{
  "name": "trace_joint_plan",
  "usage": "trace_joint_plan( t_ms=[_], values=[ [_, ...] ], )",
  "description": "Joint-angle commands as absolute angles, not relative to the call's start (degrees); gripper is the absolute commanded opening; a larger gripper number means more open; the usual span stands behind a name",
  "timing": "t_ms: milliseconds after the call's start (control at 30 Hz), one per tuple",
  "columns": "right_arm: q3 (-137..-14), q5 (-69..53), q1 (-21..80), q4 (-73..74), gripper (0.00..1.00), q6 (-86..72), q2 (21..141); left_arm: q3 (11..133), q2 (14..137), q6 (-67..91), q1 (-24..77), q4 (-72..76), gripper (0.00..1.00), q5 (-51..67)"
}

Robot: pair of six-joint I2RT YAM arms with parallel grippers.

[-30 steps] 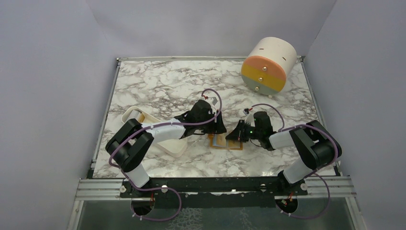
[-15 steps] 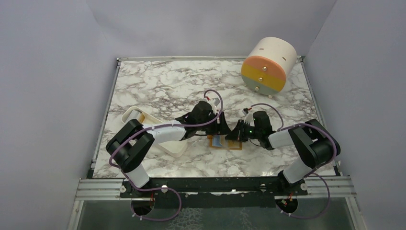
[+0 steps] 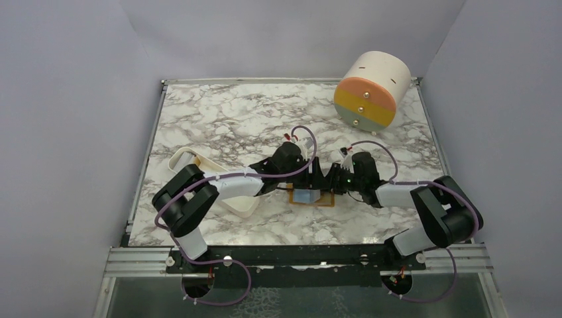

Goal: Put the credit cards into the card holder
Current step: Turn over the card slot in the card holder.

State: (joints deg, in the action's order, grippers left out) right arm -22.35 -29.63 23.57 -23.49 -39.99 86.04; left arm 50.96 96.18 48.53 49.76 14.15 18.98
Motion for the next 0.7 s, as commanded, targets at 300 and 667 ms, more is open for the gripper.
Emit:
trace_joint_plan(
  t_ms=[300, 667],
  values=[
    [-24.28, -12.47, 23.86, -2.69, 0.26, -38.14, 73.89, 54.58, 98.33, 46.46, 50.43, 12.43, 0.64, 18.50],
    [-27.92, -9.66, 23.91, 8.29, 0.35, -36.31, 62.78, 61.38, 92.20, 33.83, 47.16, -6.68, 0.64, 7.30]
  ],
)
